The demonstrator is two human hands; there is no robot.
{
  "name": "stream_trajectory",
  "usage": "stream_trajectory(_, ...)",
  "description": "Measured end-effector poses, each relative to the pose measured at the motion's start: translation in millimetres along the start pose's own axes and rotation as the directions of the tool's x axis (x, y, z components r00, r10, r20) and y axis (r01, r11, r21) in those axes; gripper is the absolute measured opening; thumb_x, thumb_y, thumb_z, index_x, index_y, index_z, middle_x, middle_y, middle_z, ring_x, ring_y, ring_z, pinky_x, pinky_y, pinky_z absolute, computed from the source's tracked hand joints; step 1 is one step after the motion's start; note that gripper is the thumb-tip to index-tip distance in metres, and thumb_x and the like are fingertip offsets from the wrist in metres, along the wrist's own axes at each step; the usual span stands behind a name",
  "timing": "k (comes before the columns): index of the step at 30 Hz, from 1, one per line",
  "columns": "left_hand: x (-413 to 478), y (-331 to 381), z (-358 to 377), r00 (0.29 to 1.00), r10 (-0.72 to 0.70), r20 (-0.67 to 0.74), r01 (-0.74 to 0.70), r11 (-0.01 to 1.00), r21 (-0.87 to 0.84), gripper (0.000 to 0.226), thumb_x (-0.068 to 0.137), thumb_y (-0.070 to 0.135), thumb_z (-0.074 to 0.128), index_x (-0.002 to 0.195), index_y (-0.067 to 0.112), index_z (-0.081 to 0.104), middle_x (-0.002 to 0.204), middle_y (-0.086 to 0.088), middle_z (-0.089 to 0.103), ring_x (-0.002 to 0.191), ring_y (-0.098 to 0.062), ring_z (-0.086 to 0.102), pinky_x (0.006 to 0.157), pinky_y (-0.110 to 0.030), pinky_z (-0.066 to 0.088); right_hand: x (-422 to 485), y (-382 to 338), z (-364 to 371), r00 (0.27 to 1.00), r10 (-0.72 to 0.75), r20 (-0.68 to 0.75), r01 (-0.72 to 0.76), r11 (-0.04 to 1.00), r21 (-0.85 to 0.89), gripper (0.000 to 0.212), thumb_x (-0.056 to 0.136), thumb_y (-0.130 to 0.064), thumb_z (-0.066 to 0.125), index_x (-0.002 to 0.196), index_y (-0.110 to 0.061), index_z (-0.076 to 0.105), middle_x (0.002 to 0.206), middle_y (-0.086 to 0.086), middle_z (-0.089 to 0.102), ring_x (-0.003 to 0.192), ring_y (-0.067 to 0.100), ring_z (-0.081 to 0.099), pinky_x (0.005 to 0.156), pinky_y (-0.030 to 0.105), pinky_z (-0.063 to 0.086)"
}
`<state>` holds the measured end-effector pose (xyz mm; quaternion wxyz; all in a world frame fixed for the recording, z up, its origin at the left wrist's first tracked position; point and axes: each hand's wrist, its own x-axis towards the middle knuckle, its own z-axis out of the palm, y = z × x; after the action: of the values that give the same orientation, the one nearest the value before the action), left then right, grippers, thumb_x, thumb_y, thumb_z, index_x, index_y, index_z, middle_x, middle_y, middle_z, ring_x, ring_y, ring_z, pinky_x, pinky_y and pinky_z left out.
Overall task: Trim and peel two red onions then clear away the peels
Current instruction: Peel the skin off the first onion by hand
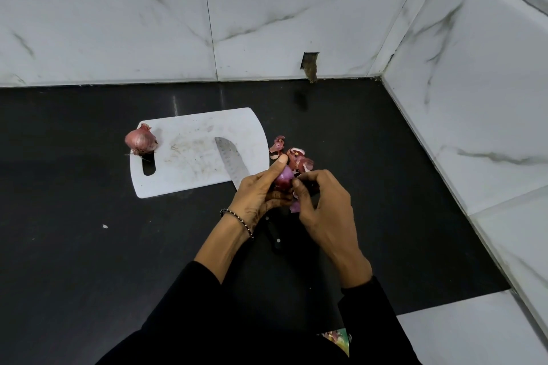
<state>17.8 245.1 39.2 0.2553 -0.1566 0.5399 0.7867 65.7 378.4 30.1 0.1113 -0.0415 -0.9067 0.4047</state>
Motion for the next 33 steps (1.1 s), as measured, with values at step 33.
stream_trajectory(33, 1.6, -18.1, 2.1, 0.898, 0.44, -0.022, -0.389, 0.816, 0.428, 0.049, 0.062, 0.052, 0.08, 0.107, 0.036, 0.071, 0.092, 0.015, 0.075, 0.088, 0.006, 0.068, 0.08, -0.014, 0.054, 0.1, 2.7, 10.7, 0.844, 0.457, 0.282, -0.531, 0.788, 0.312, 0.02, 0.105, -0.039, 0.043, 0.101, -0.026, 0.058, 0.085, 0.0, 0.062, 0.068, 0.009, 0.056, 0.064, 0.031, 0.046)
